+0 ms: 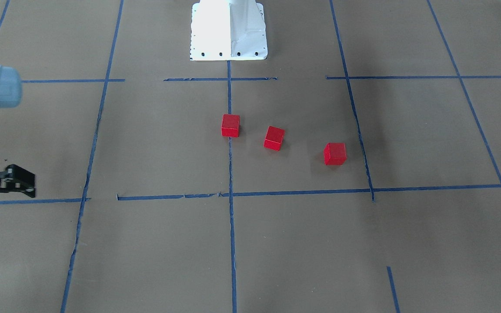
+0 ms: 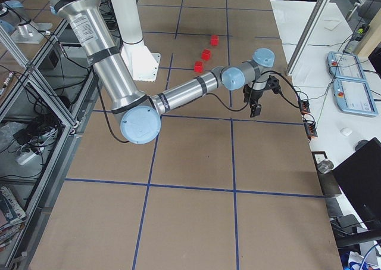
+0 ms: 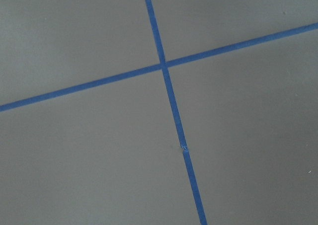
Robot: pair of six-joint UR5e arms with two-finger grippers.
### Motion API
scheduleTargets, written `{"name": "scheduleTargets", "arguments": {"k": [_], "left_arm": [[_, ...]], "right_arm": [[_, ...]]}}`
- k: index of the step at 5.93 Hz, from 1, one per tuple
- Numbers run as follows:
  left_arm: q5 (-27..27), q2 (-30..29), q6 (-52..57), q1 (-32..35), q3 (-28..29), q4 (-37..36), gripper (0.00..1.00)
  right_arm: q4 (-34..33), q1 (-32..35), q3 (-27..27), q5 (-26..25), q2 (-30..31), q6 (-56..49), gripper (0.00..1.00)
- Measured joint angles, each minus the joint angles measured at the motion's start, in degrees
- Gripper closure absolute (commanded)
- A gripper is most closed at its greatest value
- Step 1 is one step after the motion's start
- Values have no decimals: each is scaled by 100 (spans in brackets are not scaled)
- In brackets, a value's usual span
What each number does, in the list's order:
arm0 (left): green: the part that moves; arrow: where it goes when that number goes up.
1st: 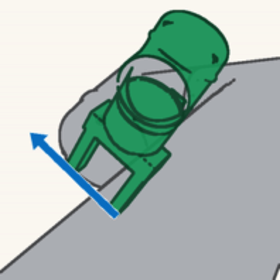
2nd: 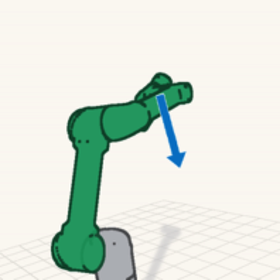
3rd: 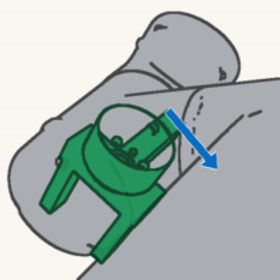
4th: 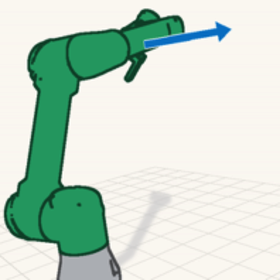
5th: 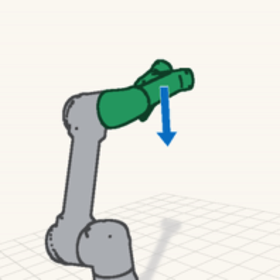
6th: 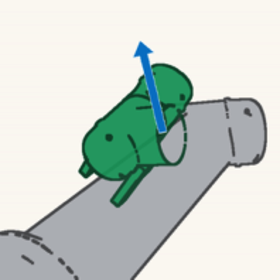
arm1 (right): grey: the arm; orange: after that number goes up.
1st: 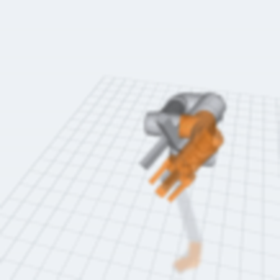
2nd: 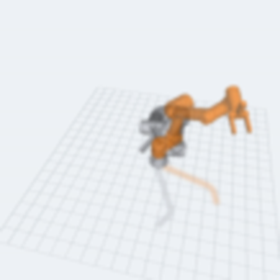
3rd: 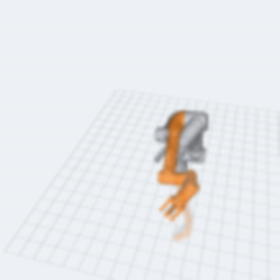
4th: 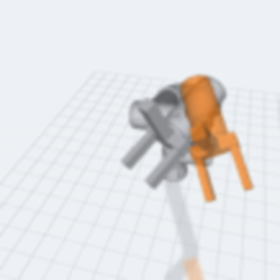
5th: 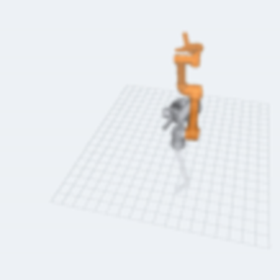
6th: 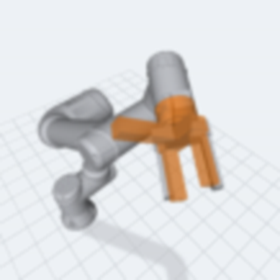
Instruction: Form red blocks into L shape at center
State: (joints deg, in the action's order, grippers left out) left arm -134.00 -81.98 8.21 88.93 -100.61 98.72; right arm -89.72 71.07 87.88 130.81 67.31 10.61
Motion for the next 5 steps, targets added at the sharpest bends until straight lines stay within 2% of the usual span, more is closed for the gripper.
{"name": "scheduleTargets", "arguments": {"k": [2,3,5], "left_arm": [[-264,-257,-565,-222,-31,42,0],[-340,-389,-1256,-472,-124,45,0],[-315,-919,-2583,-1416,-369,50,0]], "right_arm": [[37,1082,83,288,1183,-1952,0],[59,1551,179,326,1780,-2499,1],[83,2047,432,317,2801,-2677,0]]}}
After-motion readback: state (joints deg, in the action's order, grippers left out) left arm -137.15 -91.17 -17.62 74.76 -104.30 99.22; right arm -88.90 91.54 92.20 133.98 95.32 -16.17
